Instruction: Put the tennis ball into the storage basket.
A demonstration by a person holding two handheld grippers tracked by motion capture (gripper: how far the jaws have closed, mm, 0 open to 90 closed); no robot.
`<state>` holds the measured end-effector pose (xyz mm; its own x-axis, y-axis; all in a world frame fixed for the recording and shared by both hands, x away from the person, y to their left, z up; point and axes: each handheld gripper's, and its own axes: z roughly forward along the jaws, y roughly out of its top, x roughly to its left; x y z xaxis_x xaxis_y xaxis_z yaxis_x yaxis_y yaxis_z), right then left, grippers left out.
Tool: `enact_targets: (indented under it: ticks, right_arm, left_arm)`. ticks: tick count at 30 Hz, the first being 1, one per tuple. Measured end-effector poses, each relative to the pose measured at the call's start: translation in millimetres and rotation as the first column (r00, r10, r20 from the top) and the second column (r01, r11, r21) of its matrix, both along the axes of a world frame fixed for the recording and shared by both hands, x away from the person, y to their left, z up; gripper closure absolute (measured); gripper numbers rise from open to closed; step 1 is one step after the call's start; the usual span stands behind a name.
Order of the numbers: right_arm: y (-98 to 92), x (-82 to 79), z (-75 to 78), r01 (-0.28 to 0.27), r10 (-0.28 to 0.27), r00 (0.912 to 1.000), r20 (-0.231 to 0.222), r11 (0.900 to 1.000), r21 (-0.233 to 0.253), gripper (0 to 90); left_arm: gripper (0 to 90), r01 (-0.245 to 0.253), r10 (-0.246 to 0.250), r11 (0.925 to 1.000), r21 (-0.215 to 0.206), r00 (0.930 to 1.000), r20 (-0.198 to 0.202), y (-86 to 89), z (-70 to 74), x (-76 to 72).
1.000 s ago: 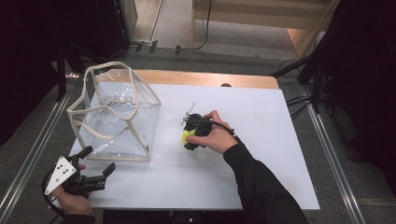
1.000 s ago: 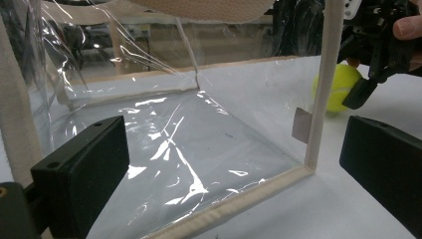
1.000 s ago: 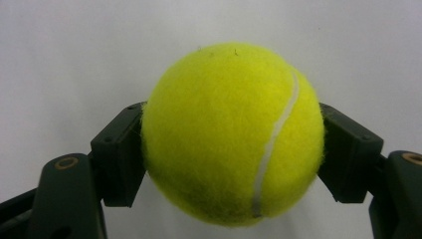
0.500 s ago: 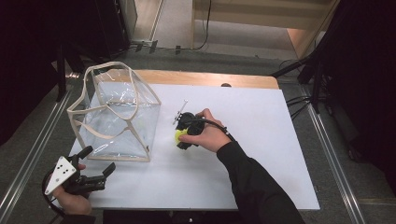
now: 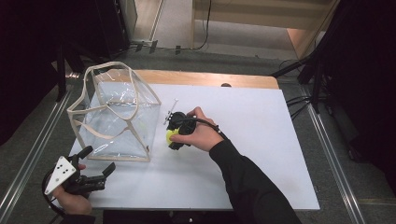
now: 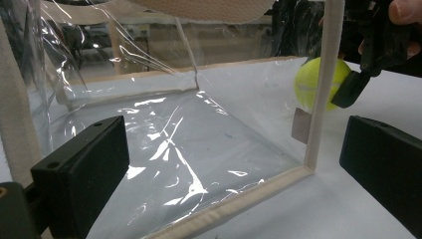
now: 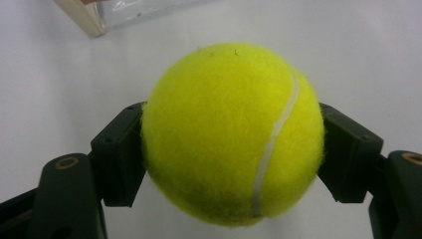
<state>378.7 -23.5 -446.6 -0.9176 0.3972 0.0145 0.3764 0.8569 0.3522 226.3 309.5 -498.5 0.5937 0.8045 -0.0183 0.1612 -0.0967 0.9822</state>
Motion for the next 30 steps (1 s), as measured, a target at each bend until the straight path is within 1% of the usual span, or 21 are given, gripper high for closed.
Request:
enact_targets:
  ticks: [1,3,4,6,8,10,12,14,15,17,18,21,27,29,30]
  right_arm:
    - [1.7,-0.8,1.1,0.004,-0.004,1.0000,-0.006,1.000,0.001,22.8]
    - [4.4,-1.0,2.0,-0.005,0.005,1.0000,-0.002,1.000,0.011,22.8]
    - [5.6,-1.7,3.3,-0.003,0.003,1.0000,-0.006,1.000,0.004,22.7]
    - [8.2,-1.5,4.4,-0.015,0.015,0.9999,-0.001,1.000,0.009,22.7]
    - [10.4,-1.9,7.1,-0.022,0.022,0.9997,-0.007,1.000,0.005,22.8]
    - [11.8,-1.3,9.4,-0.027,0.027,0.9996,0.000,0.999,0.016,22.8]
    - [13.2,-1.3,12.5,-0.034,0.034,0.9994,-0.005,0.999,0.018,22.8]
    - [14.8,-1.0,15.1,-0.043,0.043,0.9990,0.006,0.999,0.021,22.8]
    - [15.6,-1.9,17.6,-0.036,0.036,0.9993,0.001,0.999,0.017,22.8]
    - [16.9,-1.8,21.6,-0.045,0.045,0.9990,0.000,0.999,0.021,22.8]
    - [17.8,-1.9,23.2,-0.045,0.044,0.9990,0.006,0.999,0.027,22.8]
    - [19.9,-3.2,29.5,-0.041,0.041,0.9991,0.003,0.999,0.028,22.8]
    - [23.2,-4.6,41.1,-0.073,0.073,0.9973,-0.001,0.997,0.038,22.8]
    - [23.4,-5.3,45.0,-0.069,0.069,0.9976,-0.004,0.997,0.036,22.8]
    - [23.4,-5.3,46.6,-0.076,0.077,0.9970,-0.004,0.996,0.038,22.8]
  left_arm:
    - [0.0,0.001,-0.001,1.0000,0.000,1.0000,0.000,0.1,0.0,0.0]
    - [0.0,0.000,0.000,1.0000,-0.003,1.0000,-0.001,-0.1,0.0,0.0]
    - [0.0,0.000,0.000,1.0000,-0.003,1.0000,-0.001,-0.1,0.0,0.0]
    - [0.0,0.000,0.000,1.0000,-0.003,1.0000,-0.001,-0.1,0.0,0.0]
    - [0.0,0.001,-0.001,1.0000,-0.003,1.0000,-0.002,-0.1,0.0,0.1]
    - [0.0,0.002,-0.002,1.0000,-0.001,1.0000,-0.003,0.0,-0.1,0.2]
    - [0.0,0.002,-0.002,1.0000,0.000,1.0000,-0.005,-0.1,-0.1,0.3]
    - [0.0,0.002,-0.002,1.0000,-0.003,1.0000,-0.005,-0.4,-0.2,0.4]
    - [0.0,0.002,-0.002,1.0000,0.000,1.0000,-0.004,-0.2,-0.1,0.4]
    - [0.0,0.000,0.000,1.0000,0.000,1.0000,-0.003,-0.2,-0.1,0.3]
    - [0.0,0.000,0.000,1.0000,0.000,1.0000,-0.004,-0.2,-0.1,0.3]
    - [0.0,0.001,-0.001,1.0000,-0.002,1.0000,-0.004,-0.4,-0.1,0.4]
    - [0.0,0.001,-0.001,1.0000,-0.003,1.0000,-0.003,-0.5,-0.2,0.4]
    - [0.0,0.001,-0.001,1.0000,-0.003,1.0000,-0.003,-0.4,-0.2,0.4]
    - [0.0,0.001,-0.001,1.0000,-0.003,1.0000,-0.004,-0.5,-0.2,0.5]
